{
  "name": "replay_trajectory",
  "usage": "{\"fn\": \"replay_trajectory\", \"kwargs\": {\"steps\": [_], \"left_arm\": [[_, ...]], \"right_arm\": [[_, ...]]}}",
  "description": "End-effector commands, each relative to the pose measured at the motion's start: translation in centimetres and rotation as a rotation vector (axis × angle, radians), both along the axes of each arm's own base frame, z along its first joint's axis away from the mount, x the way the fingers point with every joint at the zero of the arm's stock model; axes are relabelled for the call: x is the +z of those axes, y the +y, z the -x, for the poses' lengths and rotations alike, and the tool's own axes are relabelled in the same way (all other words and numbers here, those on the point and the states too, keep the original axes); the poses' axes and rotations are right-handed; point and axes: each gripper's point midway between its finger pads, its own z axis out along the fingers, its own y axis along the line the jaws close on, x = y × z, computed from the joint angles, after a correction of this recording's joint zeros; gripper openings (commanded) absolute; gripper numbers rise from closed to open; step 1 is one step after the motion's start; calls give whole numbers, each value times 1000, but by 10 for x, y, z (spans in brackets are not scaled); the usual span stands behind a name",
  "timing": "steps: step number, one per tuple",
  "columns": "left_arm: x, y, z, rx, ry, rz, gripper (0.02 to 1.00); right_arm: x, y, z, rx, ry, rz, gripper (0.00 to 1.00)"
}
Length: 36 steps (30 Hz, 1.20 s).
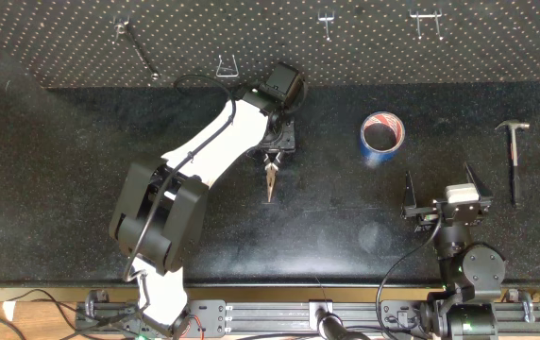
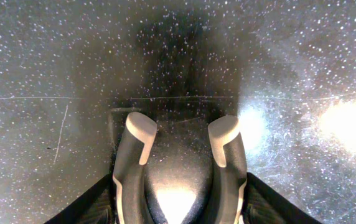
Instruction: Place Tools Onto Pegboard
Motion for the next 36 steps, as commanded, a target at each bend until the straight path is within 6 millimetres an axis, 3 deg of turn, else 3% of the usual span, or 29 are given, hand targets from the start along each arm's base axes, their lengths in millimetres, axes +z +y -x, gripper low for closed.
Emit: {"fn": "replay_trajectory", "kwargs": {"steps": [1, 7, 9, 10, 11, 12, 14, 17, 19, 20, 21, 23, 26, 30, 36], "left_arm": [[-7, 0, 0, 3, 18, -6, 524], [-7, 0, -1, -4, 17, -7, 432], [-7, 0, 0, -3, 18, -6, 180], [-7, -1, 2, -5, 29, 1, 150], [-8, 1, 4, -4, 38, -12, 29], [-8, 4, 8, -3, 52, -21, 29], [13, 8, 0, 3, -17, -33, 29], [102, 30, -17, 62, -241, 15, 29], [146, 55, -11, 108, -373, -13, 27], [164, 72, 2, 136, -461, -22, 27], [172, 83, -6, 162, -616, 23, 29], [185, 84, -36, 120, -829, 56, 29], [240, 110, -73, 88, -1094, 2, 29], [278, 107, -92, 67, -1280, 2, 29], [258, 95, -112, 49, -1282, 29, 29]], "right_arm": [[-1, 0, 0, 1, 1, 10, 976], [-1, 0, 0, 1, 1, 10, 976], [-1, 0, 0, 1, 1, 10, 976], [-1, 0, 0, 1, 1, 10, 976], [-1, 0, 0, 1, 1, 10, 976], [-1, 0, 0, 1, 1, 10, 976], [-1, 0, 0, 1, 1, 10, 976], [-1, 0, 0, 1, 1, 10, 976], [-1, 0, 0, 1, 1, 10, 976], [-1, 0, 0, 1, 1, 10, 976], [-1, 0, 0, 1, 1, 10, 974], [-1, 0, 0, 1, 1, 10, 976], [-1, 0, 0, 1, 1, 10, 974], [-1, 0, 0, 1, 1, 10, 974], [-1, 0, 0, 1, 1, 10, 976]]}}
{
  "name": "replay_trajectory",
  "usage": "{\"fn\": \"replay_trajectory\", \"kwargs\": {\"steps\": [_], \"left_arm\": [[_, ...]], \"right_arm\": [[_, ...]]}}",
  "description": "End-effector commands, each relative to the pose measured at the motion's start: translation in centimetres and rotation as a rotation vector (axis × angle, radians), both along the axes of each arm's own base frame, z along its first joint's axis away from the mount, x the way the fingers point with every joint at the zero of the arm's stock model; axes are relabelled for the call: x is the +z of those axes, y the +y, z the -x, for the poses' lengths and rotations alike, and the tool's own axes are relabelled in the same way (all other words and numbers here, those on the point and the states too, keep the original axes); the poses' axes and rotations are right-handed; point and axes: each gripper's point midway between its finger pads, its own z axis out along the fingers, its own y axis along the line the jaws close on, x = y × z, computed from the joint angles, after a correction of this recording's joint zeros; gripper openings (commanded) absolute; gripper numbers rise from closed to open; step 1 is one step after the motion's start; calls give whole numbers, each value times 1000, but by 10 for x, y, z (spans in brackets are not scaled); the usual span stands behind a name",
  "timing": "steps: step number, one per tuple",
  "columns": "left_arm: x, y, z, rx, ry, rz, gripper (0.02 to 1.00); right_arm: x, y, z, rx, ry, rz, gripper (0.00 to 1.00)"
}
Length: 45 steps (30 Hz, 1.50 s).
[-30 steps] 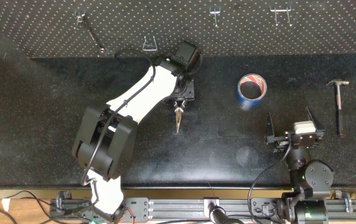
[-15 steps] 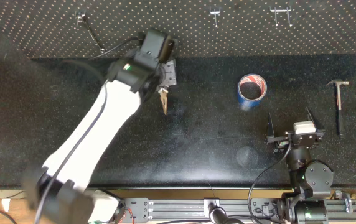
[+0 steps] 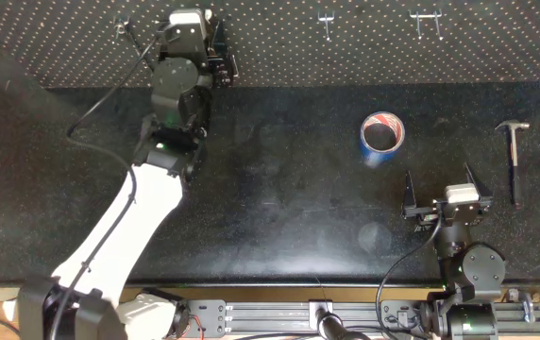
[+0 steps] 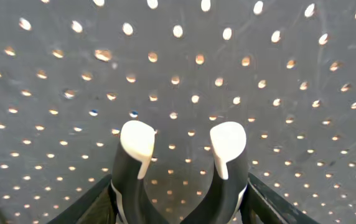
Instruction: Place Tools Onto Pegboard
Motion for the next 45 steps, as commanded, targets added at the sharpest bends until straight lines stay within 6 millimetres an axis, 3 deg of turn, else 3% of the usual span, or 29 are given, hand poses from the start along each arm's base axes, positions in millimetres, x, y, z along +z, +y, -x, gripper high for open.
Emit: {"fn": "replay_trajectory", "kwargs": {"steps": [1, 8, 14, 19, 23, 24, 27, 28, 30, 32, 34, 35, 38, 41, 45], "left_arm": [[-5, -6, -12, -14, -12, -7, 27], [-42, -15, -26, -39, 50, -16, 29], [-60, -15, -28, -38, 93, -28, 29], [-90, -15, -27, -39, 181, -51, 38], [-102, -16, -29, -39, 203, -58, 242], [-102, -16, -29, -39, 204, -58, 347], [-102, -16, -29, -38, 204, -59, 831], [-102, -15, -29, -38, 204, -59, 941], [-97, -15, -29, -37, 193, -56, 996], [-75, -14, -25, -37, 150, -44, 996], [-57, -5, -8, -29, 112, -33, 993], [-58, 0, 4, -32, 113, -30, 993], [-68, 29, 68, -82, 76, 12, 993], [-91, 81, 150, 9, -26, 32, 993], [-108, 96, 189, 40, -136, 36, 993]], "right_arm": [[-1, 0, 0, 1, 1, 10, 976], [-1, 0, 0, 1, 1, 10, 974], [-1, 0, 0, 1, 1, 10, 976], [-1, 0, 0, 1, 1, 10, 976], [-1, 0, 0, 1, 1, 10, 976], [-1, 0, 0, 1, 1, 10, 976], [-1, 0, 0, 1, 1, 10, 976], [-1, 0, 0, 1, 1, 10, 976], [-1, 0, 0, 1, 1, 10, 976], [-1, 0, 0, 1, 1, 10, 976], [-1, 0, 0, 1, 1, 10, 976], [-1, 0, 0, 1, 1, 10, 976], [-1, 0, 0, 1, 1, 10, 976], [-1, 0, 0, 1, 1, 10, 976], [-1, 0, 0, 1, 1, 10, 976]]}}
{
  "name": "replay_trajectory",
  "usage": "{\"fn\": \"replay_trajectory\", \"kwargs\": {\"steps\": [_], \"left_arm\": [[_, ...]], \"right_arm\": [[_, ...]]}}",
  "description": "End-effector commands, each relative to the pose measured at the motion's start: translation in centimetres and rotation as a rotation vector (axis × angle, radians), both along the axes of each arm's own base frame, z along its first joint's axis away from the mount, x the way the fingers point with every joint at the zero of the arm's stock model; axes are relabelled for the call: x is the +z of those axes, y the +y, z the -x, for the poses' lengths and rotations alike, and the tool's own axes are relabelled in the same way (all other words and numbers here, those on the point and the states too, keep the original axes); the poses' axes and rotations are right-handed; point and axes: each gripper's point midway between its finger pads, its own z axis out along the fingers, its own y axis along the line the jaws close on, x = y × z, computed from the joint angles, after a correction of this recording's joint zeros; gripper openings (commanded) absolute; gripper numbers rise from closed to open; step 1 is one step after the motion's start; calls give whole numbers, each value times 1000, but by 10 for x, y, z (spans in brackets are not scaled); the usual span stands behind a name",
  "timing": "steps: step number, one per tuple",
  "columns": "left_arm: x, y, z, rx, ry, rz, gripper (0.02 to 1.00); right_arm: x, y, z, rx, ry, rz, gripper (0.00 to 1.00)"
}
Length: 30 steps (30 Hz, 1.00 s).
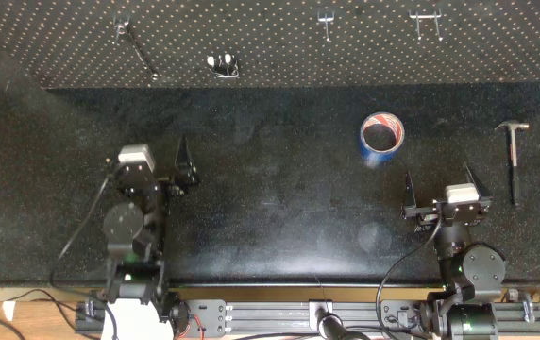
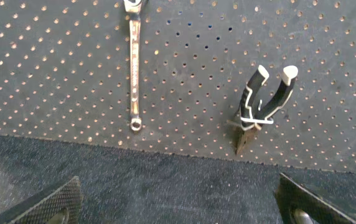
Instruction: Place Tools Onto Pegboard
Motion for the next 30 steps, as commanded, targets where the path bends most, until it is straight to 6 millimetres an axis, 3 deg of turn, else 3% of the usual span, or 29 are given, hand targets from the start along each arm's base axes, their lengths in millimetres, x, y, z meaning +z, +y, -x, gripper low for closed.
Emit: {"fn": "replay_trajectory", "kwargs": {"steps": [1, 7, 23, 25, 27, 30], "left_arm": [[-9, 3, 30, -9, -96, -4, 993], [-29, 3, 55, 0, -21, -4, 993], [-26, -2, 56, -23, -36, -5, 996], [-26, -2, 56, -23, -36, -5, 993], [-26, -2, 56, -23, -36, -5, 993], [-26, -2, 56, -23, -36, -5, 991]], "right_arm": [[-1, 0, 0, 1, -1, 10, 976], [-1, 0, 0, 1, -1, 10, 978], [0, 0, 0, 0, -2, -3, 976], [15, 1, -3, -18, 59, -323, 976], [23, 23, -21, 57, 241, -444, 976], [25, 66, -64, 162, 461, -426, 976]]}}
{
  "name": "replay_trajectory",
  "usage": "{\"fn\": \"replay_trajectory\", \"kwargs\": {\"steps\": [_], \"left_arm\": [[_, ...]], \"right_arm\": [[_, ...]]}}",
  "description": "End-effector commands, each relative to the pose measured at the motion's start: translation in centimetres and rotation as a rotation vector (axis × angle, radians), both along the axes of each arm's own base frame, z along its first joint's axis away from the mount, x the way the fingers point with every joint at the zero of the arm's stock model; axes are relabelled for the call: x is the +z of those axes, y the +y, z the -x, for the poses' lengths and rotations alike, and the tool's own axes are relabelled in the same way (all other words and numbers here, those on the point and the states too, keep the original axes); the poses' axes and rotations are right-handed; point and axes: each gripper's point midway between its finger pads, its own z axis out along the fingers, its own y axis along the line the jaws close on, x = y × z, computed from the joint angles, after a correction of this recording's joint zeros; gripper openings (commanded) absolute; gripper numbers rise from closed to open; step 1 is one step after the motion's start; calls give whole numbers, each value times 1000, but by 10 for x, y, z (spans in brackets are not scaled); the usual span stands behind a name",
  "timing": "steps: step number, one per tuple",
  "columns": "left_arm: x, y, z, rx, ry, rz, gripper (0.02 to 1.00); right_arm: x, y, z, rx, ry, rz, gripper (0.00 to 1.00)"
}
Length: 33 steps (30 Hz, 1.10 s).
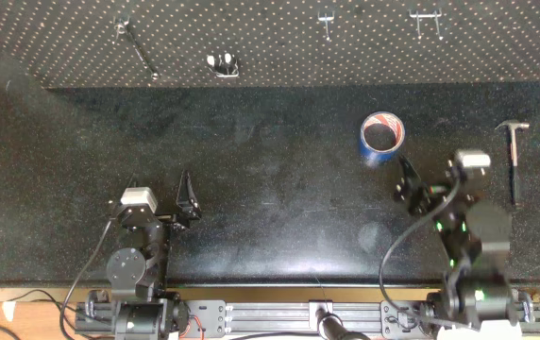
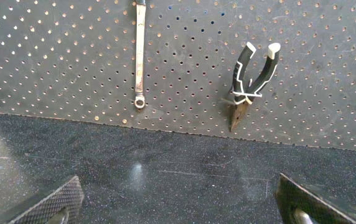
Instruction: Place Tools Onto Pegboard
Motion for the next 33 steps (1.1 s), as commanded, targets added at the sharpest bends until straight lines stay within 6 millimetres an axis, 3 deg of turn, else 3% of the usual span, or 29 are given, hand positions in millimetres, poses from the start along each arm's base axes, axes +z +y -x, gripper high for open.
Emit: {"fn": "replay_trajectory", "kwargs": {"steps": [1, 3, 5, 7, 10, 16, 17, 20, 21, 23, 25, 26, 27, 29, 30, 33], "left_arm": [[0, -3, 1, -13, -2, -9, 993], [0, -3, 1, -13, -2, -8, 993], [0, -3, 1, -13, -3, -8, 993], [0, -3, 1, -13, -3, -8, 996], [0, -3, 1, -13, -3, -8, 993], [0, -3, 1, -13, -2, -8, 993], [0, -3, 1, -13, -3, -8, 993], [0, -3, 1, -13, -3, -8, 993], [0, -3, 1, -13, -2, -8, 993], [0, -3, 1, -13, -2, -8, 993], [0, -3, 1, -13, -3, -8, 993], [0, -3, 1, -13, -2, -8, 993], [0, -3, 1, -13, -3, -8, 993], [0, -3, 1, -13, -2, -9, 993], [0, -3, 1, -13, -3, -9, 993], [0, -3, 1, -13, -2, -8, 993]], "right_arm": [[-3, 65, -52, 186, 225, -59, 976], [-25, 91, -72, 234, 323, -34, 976], [-49, 103, -88, 247, 424, -16, 976], [-68, 104, -95, 243, 526, 19, 976], [-84, 84, -99, 137, 666, 116, 976], [-118, 82, -85, 153, 775, 208, 976], [-121, 82, -84, 152, 774, 240, 879], [-126, 72, -79, 135, 799, 303, 187], [-128, 66, -76, 116, 813, 325, 80], [-128, 62, -74, 100, 825, 344, 71], [-84, 83, -81, 143, 674, 306, 75], [-36, 102, -89, 170, 501, 273, 75], [29, 121, -92, 177, 275, 235, 75], [94, 136, -90, 142, 47, 193, 75], [114, 145, -93, 130, -35, 166, 75], [119, 161, -116, 143, -136, 209, 75]]}}
